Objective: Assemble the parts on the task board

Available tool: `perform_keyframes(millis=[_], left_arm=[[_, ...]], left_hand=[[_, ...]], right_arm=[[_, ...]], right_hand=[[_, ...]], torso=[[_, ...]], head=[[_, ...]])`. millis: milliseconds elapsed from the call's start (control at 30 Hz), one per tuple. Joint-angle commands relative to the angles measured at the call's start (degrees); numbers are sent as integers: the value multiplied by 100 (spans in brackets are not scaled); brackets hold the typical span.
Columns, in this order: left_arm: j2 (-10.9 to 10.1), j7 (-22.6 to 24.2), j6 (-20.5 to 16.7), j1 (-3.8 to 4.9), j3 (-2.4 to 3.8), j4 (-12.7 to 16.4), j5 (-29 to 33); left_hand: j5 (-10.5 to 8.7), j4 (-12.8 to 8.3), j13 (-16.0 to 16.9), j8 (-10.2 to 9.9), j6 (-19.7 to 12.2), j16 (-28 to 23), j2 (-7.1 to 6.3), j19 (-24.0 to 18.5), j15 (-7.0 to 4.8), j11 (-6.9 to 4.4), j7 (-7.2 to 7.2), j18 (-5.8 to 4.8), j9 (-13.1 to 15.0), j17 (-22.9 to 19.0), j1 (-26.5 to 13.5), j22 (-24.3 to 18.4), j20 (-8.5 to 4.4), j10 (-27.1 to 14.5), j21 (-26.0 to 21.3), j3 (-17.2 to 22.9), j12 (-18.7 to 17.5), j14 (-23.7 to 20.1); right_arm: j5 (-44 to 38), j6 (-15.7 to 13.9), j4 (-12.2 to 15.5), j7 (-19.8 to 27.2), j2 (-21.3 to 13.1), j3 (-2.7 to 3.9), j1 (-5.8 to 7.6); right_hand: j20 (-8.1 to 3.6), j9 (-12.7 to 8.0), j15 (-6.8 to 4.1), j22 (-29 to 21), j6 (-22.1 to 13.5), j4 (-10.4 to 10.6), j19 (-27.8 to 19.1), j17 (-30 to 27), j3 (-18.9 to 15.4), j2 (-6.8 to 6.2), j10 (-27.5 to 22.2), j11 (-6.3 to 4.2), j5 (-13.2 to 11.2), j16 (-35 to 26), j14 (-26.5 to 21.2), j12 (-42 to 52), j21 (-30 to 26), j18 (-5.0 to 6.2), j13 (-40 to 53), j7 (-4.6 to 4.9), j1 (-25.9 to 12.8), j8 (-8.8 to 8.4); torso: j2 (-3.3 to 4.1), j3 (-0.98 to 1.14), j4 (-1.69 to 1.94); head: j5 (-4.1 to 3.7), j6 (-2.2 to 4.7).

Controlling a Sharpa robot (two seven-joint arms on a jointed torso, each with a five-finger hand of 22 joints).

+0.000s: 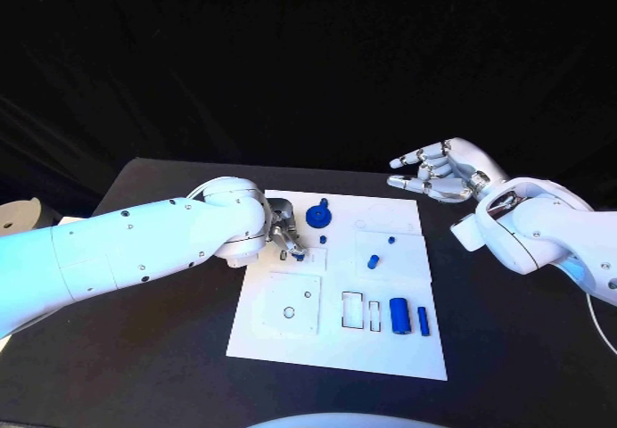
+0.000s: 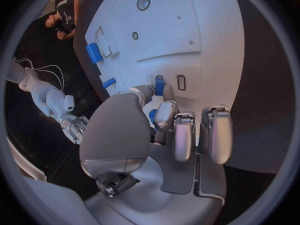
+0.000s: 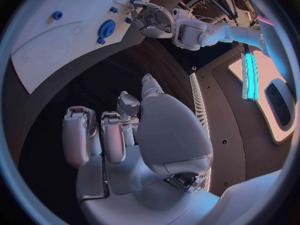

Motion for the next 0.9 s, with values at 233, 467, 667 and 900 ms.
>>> perform_keyframes(millis=[233, 467, 667, 900], left_arm=[[-1, -220, 272, -18, -8, 17, 30], [0, -227, 336, -18, -8, 12, 90], [39, -233, 373, -18, -8, -45, 156], [116, -245, 431, -20, -9, -167, 257]], left_hand=[[14, -945, 9, 26, 46, 18, 43, 397, 28, -5, -5, -33, 10, 1505, -4, 1113, 32, 34, -8, 943, 29, 595], [13, -956, 1, 25, 61, 18, 37, 400, 27, -9, -12, -35, 18, 1505, -45, 1118, 31, 38, -5, 958, 22, 595], [3, -947, 66, 33, 120, 18, 60, 406, 9, -37, -58, -37, 51, 1505, -207, 1131, 21, 90, 1, 973, 85, 595], [-17, -871, 131, 41, 213, 18, 125, 418, -38, -96, -138, -43, 104, 1505, -503, 1156, -16, 139, 14, 842, 143, 595]], right_arm=[[21, 89, -1, 52, 3, 0, -5], [23, 94, 3, 54, -2, 0, -5], [22, 92, 9, 54, -6, 0, -5], [22, 91, 17, 54, -8, 0, -5]], right_hand=[[-36, 7, -31, 1, 43, -5, 15, 1166, -32, 66, -6, -19, 34, -27, 521, -21, -26, -27, -5, -15, -6, -11], [-36, 7, -31, 1, 43, -5, 15, 1166, -32, 66, -6, -19, 34, -27, 521, -21, -26, -27, -5, -15, -6, -11], [-36, 7, -31, 1, 43, -5, 15, 1166, -32, 66, -6, -19, 34, -27, 521, -21, -26, -27, -5, -15, -6, -11], [-36, 7, -31, 1, 43, -5, 15, 1166, -32, 66, -6, -19, 34, -27, 521, -21, -26, -27, -5, -15, -6, -11]], torso=[[-2, 4, -1], [-3, 3, -3], [-2, 5, -3], [0, 7, -6]], head=[[6, -16], [8, -25], [12, -29], [11, -34]])
